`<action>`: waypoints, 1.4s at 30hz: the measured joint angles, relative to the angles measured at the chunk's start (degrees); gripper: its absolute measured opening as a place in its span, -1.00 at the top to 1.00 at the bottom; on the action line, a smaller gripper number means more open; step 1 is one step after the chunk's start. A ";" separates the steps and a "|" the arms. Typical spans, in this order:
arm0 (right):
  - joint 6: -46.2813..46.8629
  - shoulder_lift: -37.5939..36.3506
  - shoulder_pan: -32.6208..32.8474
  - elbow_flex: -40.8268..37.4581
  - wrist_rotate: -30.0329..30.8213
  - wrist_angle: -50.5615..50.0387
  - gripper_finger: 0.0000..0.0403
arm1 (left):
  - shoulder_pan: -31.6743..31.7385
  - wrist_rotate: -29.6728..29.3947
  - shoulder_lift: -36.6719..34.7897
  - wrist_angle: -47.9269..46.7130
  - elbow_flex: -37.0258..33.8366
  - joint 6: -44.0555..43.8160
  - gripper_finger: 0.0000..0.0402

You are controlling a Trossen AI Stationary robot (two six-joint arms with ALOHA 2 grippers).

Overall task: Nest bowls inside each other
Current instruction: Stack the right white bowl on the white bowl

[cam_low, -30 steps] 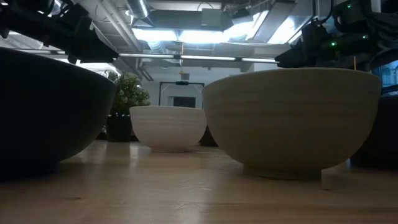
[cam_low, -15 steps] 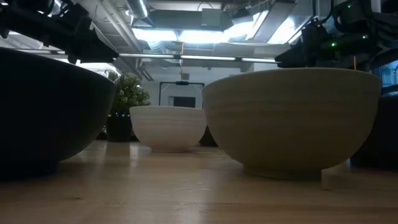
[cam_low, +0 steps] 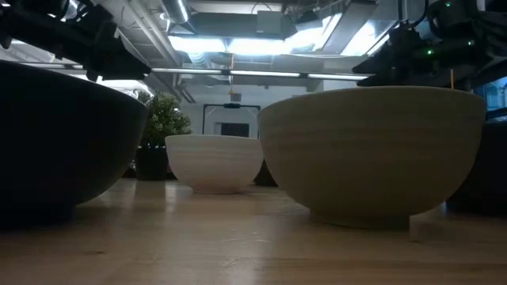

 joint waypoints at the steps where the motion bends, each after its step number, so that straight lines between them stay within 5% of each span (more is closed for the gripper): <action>1: -0.67 -0.26 0.00 1.46 0.22 -3.98 -0.58 | -0.02 0.01 -0.01 0.00 0.00 -0.01 0.03; 10: -7.89 -0.44 0.02 19.41 8.45 -41.16 -0.58 | -0.01 0.00 0.00 0.00 0.01 0.00 0.03; 17: -5.97 -0.46 0.01 26.16 11.24 -56.64 -0.58 | 0.00 0.00 0.00 0.00 -0.01 -0.01 0.03; 30: 5.83 1.51 0.00 20.37 26.75 -59.65 -0.55 | -0.02 -0.06 -0.01 0.04 0.01 -0.01 0.03; 42: 17.84 9.31 -0.03 17.90 24.24 -61.07 -0.40 | 0.00 -0.04 -0.01 0.09 0.00 -0.01 0.03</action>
